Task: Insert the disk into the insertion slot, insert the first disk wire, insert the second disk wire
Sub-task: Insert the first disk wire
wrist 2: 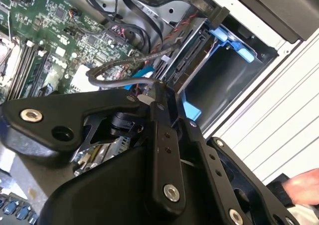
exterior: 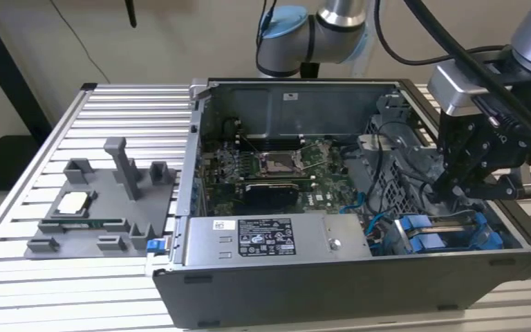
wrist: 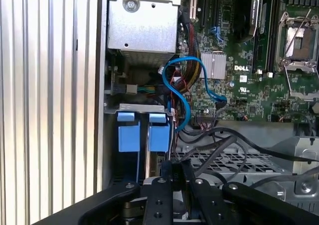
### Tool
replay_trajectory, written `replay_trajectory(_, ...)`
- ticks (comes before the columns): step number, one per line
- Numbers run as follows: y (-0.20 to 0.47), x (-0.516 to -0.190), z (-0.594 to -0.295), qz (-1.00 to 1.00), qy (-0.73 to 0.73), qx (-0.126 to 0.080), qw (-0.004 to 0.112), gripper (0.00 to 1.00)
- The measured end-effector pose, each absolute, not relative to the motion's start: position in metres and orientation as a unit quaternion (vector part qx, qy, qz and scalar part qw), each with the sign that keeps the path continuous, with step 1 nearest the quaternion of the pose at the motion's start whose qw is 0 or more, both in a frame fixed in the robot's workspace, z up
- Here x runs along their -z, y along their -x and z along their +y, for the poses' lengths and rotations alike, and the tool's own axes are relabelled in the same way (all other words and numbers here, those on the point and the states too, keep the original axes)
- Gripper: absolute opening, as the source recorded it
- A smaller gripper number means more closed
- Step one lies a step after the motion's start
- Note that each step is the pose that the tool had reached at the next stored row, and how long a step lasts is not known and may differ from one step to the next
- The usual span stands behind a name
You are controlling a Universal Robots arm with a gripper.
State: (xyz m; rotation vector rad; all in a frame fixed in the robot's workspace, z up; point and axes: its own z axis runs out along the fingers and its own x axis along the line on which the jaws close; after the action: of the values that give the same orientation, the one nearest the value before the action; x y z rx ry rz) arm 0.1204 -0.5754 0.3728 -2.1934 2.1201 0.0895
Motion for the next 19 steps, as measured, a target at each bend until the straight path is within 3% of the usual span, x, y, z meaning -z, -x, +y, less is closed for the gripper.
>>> replay_trajectory(19,-0.123,-0.362,-0.576,0.694,0.718,-0.031,0.042,0.19)
